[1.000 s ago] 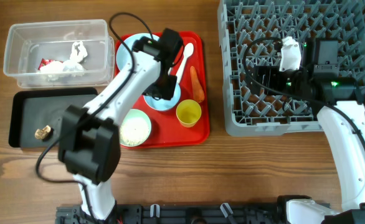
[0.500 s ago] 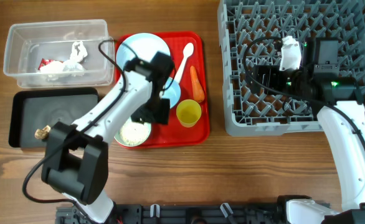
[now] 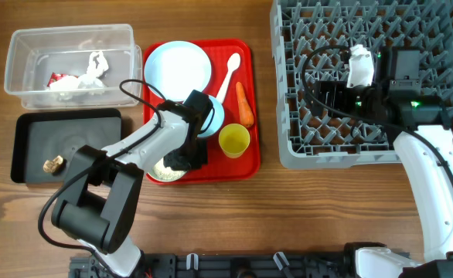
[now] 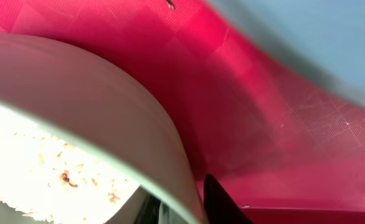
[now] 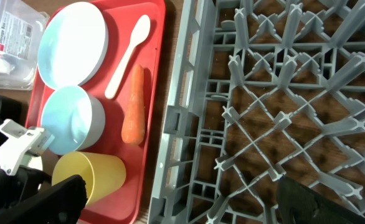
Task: Sort waste into correct bins and load items into the dishwasher rack
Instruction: 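Grasp the green bowl of rice with the left gripper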
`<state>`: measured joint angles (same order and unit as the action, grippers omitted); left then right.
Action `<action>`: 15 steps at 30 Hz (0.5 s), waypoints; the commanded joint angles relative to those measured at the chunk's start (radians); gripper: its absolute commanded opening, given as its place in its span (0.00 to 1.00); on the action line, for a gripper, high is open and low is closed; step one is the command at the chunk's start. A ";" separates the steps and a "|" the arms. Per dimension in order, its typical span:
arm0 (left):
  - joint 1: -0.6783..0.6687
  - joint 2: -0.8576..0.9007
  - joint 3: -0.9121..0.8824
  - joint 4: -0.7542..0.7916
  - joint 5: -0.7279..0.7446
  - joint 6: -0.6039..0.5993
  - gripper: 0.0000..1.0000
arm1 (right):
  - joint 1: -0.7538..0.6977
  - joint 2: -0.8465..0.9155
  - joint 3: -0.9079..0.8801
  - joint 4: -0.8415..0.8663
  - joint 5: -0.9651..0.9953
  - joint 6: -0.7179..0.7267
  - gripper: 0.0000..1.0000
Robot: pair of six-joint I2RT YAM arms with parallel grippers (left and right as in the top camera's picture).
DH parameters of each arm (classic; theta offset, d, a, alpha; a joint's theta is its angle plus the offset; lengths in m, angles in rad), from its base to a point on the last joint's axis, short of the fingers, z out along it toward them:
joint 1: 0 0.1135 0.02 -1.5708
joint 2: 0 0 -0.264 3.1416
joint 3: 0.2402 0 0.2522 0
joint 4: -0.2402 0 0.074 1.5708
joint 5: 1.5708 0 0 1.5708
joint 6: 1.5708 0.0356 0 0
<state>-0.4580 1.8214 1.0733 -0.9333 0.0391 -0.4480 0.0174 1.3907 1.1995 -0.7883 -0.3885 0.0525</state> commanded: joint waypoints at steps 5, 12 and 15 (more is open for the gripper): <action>-0.005 -0.002 0.073 -0.009 0.005 -0.018 0.17 | 0.002 0.008 0.016 0.003 -0.001 0.001 1.00; -0.005 -0.002 0.106 -0.011 -0.040 -0.063 0.13 | 0.002 0.008 0.016 0.004 0.000 0.000 1.00; -0.005 -0.002 0.104 0.005 -0.048 -0.066 0.04 | 0.002 0.008 0.016 0.011 0.000 0.000 1.00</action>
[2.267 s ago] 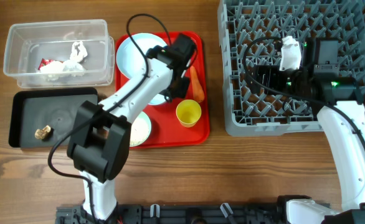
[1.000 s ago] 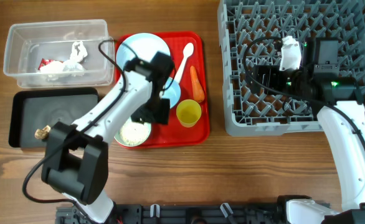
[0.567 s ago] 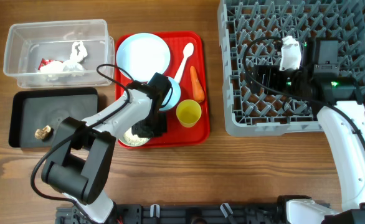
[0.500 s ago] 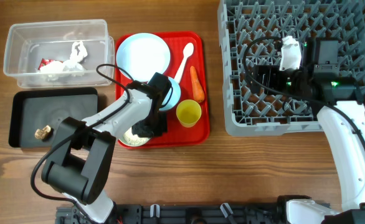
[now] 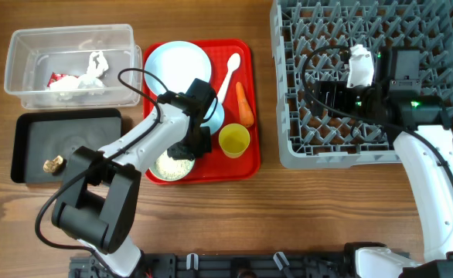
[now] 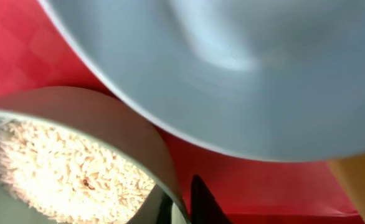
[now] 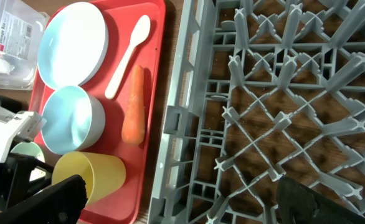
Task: Sort waste into correct bins and load items into the dishwasher rack
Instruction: 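Grasp the green bowl of rice with the left gripper, then tip the green bowl over the black tray to pour out the rice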
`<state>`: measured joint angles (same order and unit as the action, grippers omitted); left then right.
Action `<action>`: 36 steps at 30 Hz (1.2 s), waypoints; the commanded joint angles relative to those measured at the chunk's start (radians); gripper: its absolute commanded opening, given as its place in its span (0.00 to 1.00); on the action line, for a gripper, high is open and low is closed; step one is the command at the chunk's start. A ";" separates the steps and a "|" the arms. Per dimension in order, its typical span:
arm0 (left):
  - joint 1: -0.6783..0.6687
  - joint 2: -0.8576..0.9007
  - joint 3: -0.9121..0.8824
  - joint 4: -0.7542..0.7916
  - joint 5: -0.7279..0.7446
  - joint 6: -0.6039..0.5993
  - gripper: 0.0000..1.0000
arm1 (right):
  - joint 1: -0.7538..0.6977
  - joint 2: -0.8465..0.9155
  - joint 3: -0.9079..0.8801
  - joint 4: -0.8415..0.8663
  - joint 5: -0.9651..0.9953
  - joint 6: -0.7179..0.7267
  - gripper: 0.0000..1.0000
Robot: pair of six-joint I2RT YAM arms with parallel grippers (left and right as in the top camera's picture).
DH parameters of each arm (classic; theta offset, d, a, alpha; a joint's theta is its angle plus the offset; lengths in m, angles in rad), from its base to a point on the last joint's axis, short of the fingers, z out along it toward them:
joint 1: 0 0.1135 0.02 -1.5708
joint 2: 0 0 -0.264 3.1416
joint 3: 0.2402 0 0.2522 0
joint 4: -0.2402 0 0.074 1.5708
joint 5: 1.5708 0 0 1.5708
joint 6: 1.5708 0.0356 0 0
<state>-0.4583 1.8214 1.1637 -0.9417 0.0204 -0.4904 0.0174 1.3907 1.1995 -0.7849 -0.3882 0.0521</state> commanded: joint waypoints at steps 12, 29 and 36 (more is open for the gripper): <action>0.032 -0.037 0.192 -0.226 -0.023 -0.021 0.04 | 0.002 0.008 0.016 0.020 0.006 0.003 1.00; 0.696 -0.121 0.343 -0.260 0.526 0.411 0.04 | 0.002 0.008 0.016 0.021 0.006 0.003 1.00; 0.994 -0.046 0.338 -0.265 0.854 0.636 0.04 | 0.002 0.008 0.016 0.020 0.006 0.003 1.00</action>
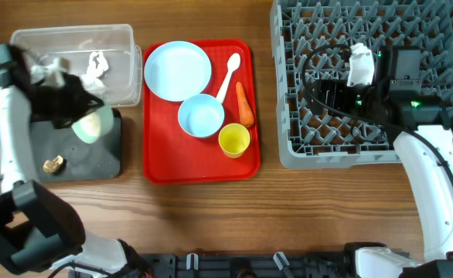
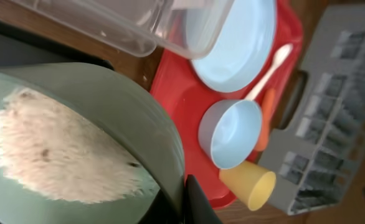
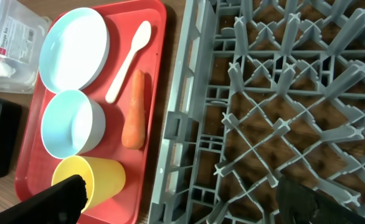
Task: Sort waste into correct bins and load items into the dishwasher rack
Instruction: 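Tip the green bowl over the black tray to pour out the rice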
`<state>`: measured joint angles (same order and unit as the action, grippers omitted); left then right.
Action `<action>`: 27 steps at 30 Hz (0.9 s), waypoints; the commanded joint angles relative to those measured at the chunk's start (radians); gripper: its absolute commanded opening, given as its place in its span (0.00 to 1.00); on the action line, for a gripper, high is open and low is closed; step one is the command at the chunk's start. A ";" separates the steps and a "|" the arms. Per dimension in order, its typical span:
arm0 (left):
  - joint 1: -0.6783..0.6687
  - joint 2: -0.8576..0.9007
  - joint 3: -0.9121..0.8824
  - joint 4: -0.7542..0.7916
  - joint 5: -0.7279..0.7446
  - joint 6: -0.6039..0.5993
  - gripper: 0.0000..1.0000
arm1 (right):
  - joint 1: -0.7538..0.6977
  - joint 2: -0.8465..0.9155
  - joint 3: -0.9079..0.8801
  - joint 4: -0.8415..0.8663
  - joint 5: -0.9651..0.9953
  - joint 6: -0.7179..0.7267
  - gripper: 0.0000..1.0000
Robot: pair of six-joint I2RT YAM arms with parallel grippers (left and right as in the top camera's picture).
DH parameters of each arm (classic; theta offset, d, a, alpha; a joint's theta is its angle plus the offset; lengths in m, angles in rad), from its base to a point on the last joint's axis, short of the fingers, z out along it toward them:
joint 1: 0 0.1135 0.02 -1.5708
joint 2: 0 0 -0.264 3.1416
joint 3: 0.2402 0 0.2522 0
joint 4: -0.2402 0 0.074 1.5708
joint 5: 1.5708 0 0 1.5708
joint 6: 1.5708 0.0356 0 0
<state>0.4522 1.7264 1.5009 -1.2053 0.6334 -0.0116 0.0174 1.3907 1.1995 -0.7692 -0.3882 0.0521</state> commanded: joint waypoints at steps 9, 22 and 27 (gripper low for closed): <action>0.281 0.233 0.001 -0.109 0.493 0.350 0.04 | 0.002 0.008 0.016 -0.003 0.006 0.004 1.00; 0.338 0.296 0.001 -0.221 0.713 0.349 0.04 | 0.002 0.008 0.016 -0.026 0.006 0.004 1.00; 0.338 0.296 0.001 -0.269 0.731 0.349 0.04 | 0.002 0.008 0.016 -0.032 0.006 0.003 1.00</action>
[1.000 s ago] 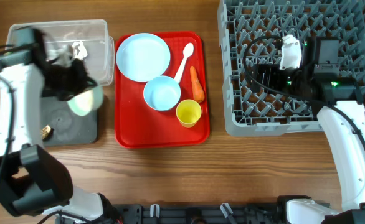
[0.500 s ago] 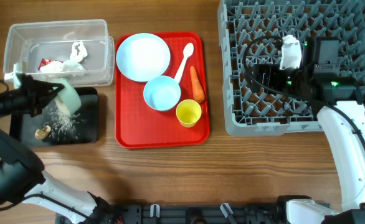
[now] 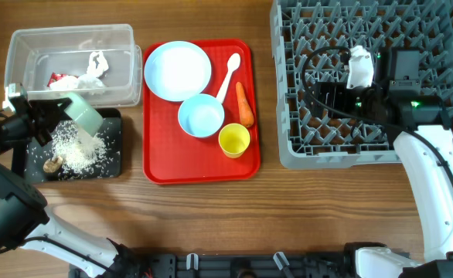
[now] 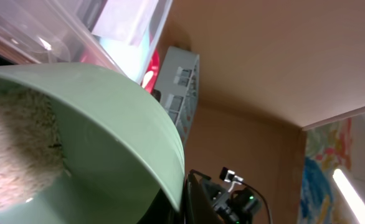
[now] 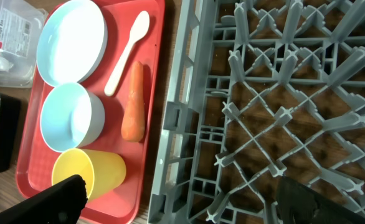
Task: Sort waste into correct bins and load items into the dishwasher rack
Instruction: 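Tip the green bowl over the black tray to pour out the rice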
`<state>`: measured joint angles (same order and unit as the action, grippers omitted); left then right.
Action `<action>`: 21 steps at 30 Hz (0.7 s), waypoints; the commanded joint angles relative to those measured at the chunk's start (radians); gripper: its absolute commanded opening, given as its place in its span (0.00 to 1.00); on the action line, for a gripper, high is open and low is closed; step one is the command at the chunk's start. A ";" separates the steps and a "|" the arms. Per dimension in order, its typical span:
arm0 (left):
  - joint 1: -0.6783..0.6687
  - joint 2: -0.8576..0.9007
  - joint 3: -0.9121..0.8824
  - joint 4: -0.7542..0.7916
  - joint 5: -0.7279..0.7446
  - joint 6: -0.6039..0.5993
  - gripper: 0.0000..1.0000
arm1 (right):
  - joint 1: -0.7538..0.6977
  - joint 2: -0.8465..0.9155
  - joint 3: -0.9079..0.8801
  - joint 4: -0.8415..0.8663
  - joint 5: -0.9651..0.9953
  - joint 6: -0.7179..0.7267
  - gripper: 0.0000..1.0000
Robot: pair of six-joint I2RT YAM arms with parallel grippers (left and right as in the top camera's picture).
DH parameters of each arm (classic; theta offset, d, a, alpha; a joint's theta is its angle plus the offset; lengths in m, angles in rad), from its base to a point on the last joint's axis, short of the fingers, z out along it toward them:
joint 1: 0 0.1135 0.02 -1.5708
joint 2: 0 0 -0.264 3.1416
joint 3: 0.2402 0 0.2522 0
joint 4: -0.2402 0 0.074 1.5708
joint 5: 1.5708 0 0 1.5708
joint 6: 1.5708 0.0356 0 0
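Note:
My left gripper (image 3: 55, 116) is shut on the rim of a pale green bowl (image 3: 81, 114), which is tipped over the black bin (image 3: 112, 164). White rice (image 3: 75, 151) lies spread in that bin, and some rice (image 4: 14, 146) still clings inside the bowl (image 4: 108, 124). The left fingers (image 4: 194, 200) pinch the bowl's edge. On the red tray (image 3: 165, 171) sit a light-blue plate (image 3: 178, 69), a blue bowl (image 3: 201, 116), a yellow cup (image 3: 233, 140), a carrot (image 3: 244, 104) and a white spoon (image 3: 228, 73). My right gripper (image 3: 321, 96) hangs open and empty over the grey dishwasher rack (image 3: 366, 147).
A clear plastic bin (image 3: 68, 46) with wrappers and crumpled paper stands behind the black bin. A small brown scrap (image 3: 54, 164) lies in the black bin beside the rice. The right wrist view shows the rack's tines (image 5: 276, 112) and the tray's things.
The green bowl was held nearly level over the black bin with the rice inside. Now it is tipped and most of the rice lies in the bin. The right arm has not moved.
My left gripper was shut on the rice bowl at the red tray's front left corner, then held it slightly further back on the tray. Then the bowl was over the black bin. Now its rice lies in that bin. The right gripper stayed open over the rack.

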<state>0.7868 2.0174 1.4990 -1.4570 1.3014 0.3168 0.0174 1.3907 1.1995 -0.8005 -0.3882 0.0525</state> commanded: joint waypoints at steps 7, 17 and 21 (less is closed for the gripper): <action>0.075 0.005 0.003 -0.116 0.031 0.021 0.04 | 0.002 0.008 0.016 -0.001 0.006 0.003 1.00; 0.173 0.004 0.003 -0.208 0.033 0.085 0.04 | 0.002 0.008 0.016 -0.001 0.006 0.011 1.00; 0.196 0.004 0.003 -0.206 0.053 0.098 0.04 | 0.002 0.008 0.016 -0.001 0.006 0.011 1.00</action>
<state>0.9604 2.0174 1.4990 -1.6569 1.3228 0.3706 0.0174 1.3907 1.1995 -0.8009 -0.3882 0.0528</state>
